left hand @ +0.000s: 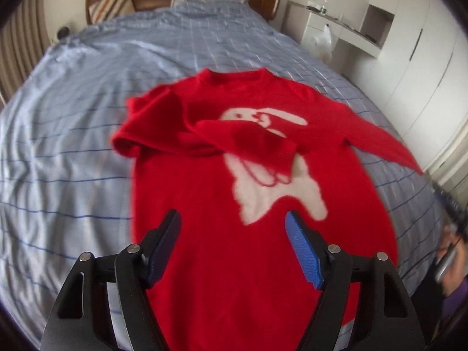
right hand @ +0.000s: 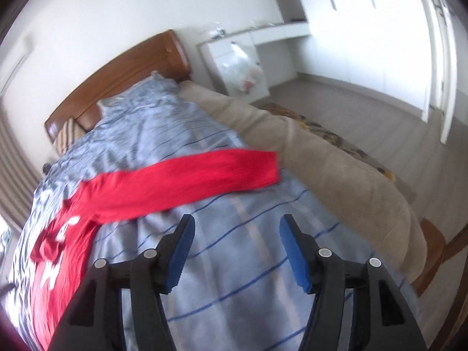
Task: Fold small clothes
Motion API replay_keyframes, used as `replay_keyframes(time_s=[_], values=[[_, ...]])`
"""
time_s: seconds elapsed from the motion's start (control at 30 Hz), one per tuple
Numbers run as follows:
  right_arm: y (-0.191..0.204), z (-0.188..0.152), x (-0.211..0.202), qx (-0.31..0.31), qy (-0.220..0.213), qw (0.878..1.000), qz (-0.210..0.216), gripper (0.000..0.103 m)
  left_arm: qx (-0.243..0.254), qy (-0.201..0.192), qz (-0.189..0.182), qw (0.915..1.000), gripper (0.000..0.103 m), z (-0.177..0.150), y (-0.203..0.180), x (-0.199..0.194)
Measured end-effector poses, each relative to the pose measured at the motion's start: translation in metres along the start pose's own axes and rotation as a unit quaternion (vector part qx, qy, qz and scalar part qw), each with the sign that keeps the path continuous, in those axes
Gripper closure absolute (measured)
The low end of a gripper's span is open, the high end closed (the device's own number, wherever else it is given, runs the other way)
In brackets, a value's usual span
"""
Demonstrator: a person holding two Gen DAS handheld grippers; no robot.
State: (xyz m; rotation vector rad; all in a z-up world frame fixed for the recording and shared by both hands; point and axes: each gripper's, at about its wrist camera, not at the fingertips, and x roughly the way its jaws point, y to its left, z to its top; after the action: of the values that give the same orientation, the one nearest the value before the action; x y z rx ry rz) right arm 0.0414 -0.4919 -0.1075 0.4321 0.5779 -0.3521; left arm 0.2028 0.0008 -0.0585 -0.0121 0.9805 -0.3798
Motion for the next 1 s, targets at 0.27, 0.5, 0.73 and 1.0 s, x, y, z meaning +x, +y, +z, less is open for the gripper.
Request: replay_keyframes(time_s=[0.27, 0.5, 0.73, 1.0], values=[[0.065, -0.041, 0.015, -0.112, 0.03, 0.991, 0.065, 0.042, -0.117, 0.013, 0.024, 0.9928, 0.041, 0.032, -0.024, 0.094], [0.067, -0.048, 0.018, -0.11, 0.038, 0.991, 0.064, 0.042, -0.141, -0.011, -0.007, 0.9899, 0.101, 0.036, 0.002, 0.061], [0.07, -0.05, 0.02, -0.115, 0.041, 0.99, 0.067, 0.042, -0.082, -0.054, 0.152, 0.9836, 0.1, 0.046, 0.122, -0.05], [0.075, -0.054, 0.021, -0.13, 0.044, 0.989, 0.055, 0.042, -0.266, -0.015, 0.232, 0.9355, 0.056, 0.018, 0.302, -0.036]])
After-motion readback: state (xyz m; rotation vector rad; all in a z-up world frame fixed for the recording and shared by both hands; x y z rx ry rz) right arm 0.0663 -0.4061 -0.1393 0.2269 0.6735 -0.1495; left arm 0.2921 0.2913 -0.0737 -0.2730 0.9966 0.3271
